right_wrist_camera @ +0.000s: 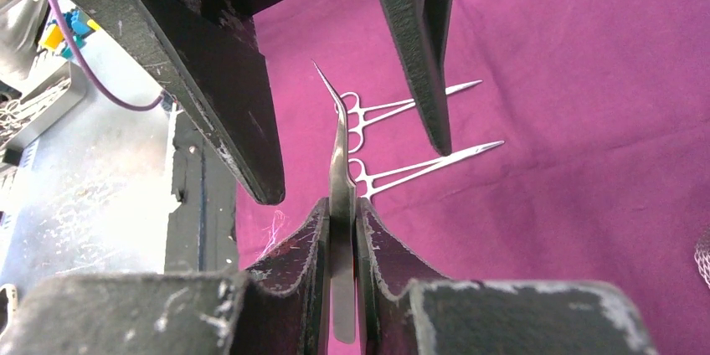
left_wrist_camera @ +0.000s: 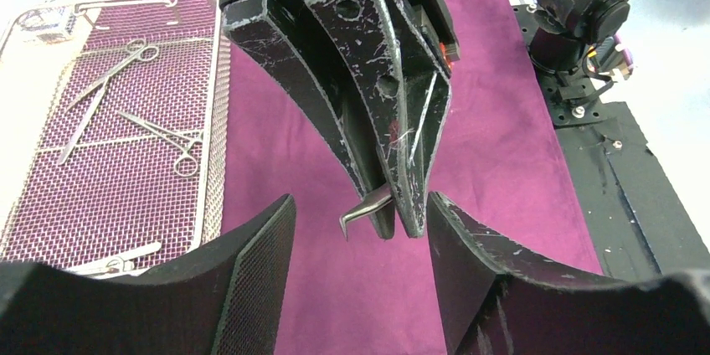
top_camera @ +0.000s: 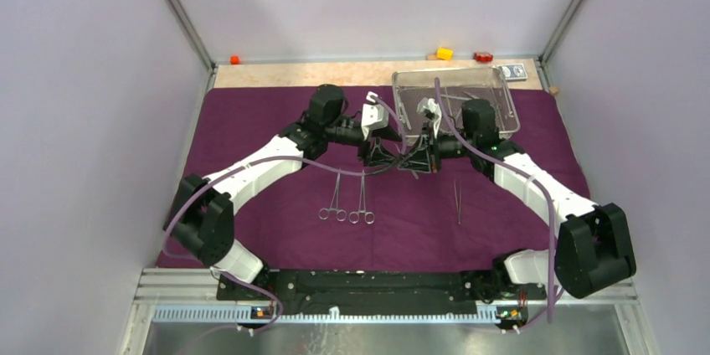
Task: Open and lay out the surgical kit
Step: Pick up the medical item from the surgical kit, then place the medical item in the surgical kit.
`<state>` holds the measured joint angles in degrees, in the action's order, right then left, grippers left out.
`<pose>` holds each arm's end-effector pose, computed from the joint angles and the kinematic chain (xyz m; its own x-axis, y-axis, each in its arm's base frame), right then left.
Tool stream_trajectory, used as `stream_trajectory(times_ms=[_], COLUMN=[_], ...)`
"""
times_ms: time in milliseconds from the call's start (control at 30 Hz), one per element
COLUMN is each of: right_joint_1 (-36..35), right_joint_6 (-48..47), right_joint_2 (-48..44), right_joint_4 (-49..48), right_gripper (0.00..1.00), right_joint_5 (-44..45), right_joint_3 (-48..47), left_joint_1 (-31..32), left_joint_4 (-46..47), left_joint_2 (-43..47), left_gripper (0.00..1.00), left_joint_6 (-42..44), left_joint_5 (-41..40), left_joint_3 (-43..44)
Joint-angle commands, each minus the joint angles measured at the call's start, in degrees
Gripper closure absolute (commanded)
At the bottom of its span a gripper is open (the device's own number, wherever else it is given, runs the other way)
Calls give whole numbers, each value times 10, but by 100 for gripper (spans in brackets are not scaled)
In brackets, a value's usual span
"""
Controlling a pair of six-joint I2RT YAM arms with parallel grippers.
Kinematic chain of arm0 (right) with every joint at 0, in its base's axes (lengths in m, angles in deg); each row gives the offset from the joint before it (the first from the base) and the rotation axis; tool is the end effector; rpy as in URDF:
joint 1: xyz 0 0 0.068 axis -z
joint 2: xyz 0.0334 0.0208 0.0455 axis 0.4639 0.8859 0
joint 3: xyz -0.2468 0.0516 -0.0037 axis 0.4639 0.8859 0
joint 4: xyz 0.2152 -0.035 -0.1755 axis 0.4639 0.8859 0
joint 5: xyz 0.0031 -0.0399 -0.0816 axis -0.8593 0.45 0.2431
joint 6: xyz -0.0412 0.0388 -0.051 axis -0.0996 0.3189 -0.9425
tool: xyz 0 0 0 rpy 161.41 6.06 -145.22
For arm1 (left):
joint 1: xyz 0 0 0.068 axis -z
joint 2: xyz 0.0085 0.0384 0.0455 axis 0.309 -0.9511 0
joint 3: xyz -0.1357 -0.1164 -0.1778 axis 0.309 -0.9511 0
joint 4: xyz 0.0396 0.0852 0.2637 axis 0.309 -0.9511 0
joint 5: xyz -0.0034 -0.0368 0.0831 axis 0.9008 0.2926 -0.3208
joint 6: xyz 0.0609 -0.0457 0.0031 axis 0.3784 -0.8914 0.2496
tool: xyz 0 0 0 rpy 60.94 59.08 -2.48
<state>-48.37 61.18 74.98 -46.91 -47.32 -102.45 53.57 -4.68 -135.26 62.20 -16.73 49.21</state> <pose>0.2694 0.1624 0.2344 -0.4017 -0.1876 -0.8963 -0.9119 0.1722 0.3727 0.2785 -0.2665 0.2743 0.0593 0.1717 -0.9834 0.9945 -0.0957 0.0433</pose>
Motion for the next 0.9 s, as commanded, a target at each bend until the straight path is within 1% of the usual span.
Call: stream_trajectory(times_ms=[0,433,500,533,600,633,800,867], right_joint_1=[8,8,8,7,8,7,7,8], right_joint_6=[0,-9,-10,-10,-10,-10,-14,-14], right_joint_2=[-1,-3,-3,-3,-2,-3,-2,-2], right_joint_4=[-28,-23,-22,-22,-21,-21,-19,-20], right_gripper=[91,82,83,85,93,93,93,92], right_joint_5=[-23,-25,-24,-24,-24,-23,-24,-24], right_joint_3=[-6,-3,-3,-4,-4,-5,-5,-5], left_joint_1=[2,-9,-11,-12,-13,-13,-14,-14], left_joint_4=[26,23,22,22,21,21,28,34], left_joint_2=[7,18,20,20,20,20,12,6], left_gripper=[35,33,33,33,33,33,32,32], left_joint_6=[-5,-4,-4,-3,-1,0,-3,-12], left_joint_5=[-3,-14,-13,-12,-12,-12,2,6], left_joint_3=[-1,-4,-5,-6,-7,-8,-7,-2])
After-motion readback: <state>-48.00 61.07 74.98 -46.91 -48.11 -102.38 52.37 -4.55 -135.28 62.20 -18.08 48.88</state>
